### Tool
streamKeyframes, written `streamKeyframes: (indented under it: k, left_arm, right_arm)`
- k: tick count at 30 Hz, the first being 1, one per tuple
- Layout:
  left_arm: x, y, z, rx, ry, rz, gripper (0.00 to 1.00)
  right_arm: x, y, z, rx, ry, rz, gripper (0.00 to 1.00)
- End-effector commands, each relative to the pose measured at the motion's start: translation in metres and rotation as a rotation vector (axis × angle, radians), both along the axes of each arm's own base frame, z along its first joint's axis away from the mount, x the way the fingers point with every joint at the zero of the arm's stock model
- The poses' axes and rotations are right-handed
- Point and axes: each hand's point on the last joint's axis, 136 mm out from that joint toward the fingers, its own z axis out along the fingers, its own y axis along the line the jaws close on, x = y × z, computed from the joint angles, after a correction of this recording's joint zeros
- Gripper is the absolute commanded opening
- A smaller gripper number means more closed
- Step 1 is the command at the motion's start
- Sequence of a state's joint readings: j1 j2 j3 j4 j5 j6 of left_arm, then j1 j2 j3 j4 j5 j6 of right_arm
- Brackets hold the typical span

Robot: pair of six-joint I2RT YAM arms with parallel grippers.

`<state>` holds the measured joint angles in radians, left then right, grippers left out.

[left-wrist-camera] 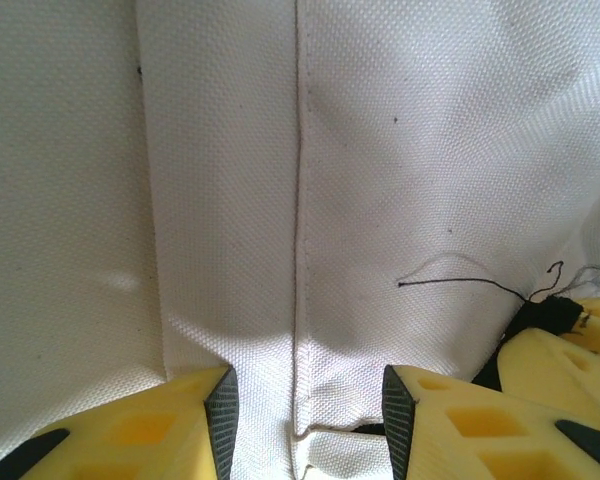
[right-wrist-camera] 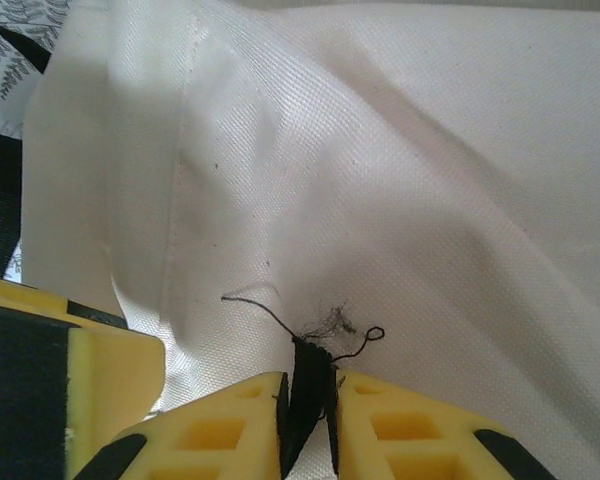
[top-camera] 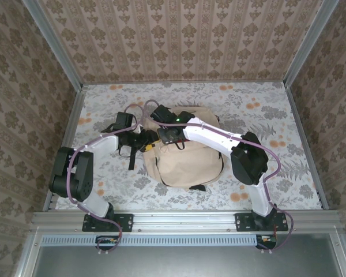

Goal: Pack the student bag

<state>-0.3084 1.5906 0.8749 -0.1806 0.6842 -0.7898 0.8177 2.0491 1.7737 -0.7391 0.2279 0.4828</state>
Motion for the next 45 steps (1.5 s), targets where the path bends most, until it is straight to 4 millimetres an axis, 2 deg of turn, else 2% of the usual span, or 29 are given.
streamKeyframes:
  k: [1, 5, 7, 11, 15, 25, 34, 37, 42, 45]
  left_arm:
    - [0.003, -0.003, 0.005, 0.006, -0.009, -0.009, 0.45]
    - [0.002, -0.003, 0.006, 0.006, -0.008, -0.011, 0.44]
    - [0.002, -0.003, 0.008, 0.004, -0.012, -0.010, 0.44]
    - [0.002, -0.007, 0.012, -0.017, -0.015, -0.017, 0.44]
    - [0.003, -0.012, 0.017, -0.051, -0.012, -0.014, 0.44]
    - [0.010, -0.022, 0.013, -0.061, 0.009, -0.009, 0.44]
    - [0.014, -0.035, 0.018, -0.090, 0.008, -0.036, 0.31]
    - [0.015, -0.037, 0.020, -0.098, 0.003, -0.043, 0.21]
    - [0.015, -0.032, 0.025, -0.067, -0.026, -0.035, 0.02]
    - [0.012, -0.023, 0.024, -0.015, -0.040, -0.023, 0.00]
  right_arm:
    - [0.008, 0.005, 0.005, 0.031, -0.004, -0.025, 0.15]
    - [0.007, 0.006, 0.009, 0.042, -0.011, -0.026, 0.05]
    - [0.008, 0.006, 0.018, 0.060, -0.030, -0.025, 0.01]
    - [0.005, 0.007, 0.038, 0.119, -0.071, -0.017, 0.00]
    - [-0.004, 0.006, 0.051, 0.172, -0.081, -0.009, 0.00]
    - [-0.018, 0.001, 0.042, 0.206, -0.039, -0.015, 0.00]
    - [-0.024, -0.002, 0.044, 0.215, -0.040, -0.020, 0.00]
    - [-0.026, -0.005, 0.044, 0.212, -0.041, -0.023, 0.00]
    - [-0.023, -0.019, 0.044, 0.151, -0.072, -0.056, 0.00]
    - [-0.020, -0.034, 0.052, 0.097, -0.119, -0.088, 0.00]
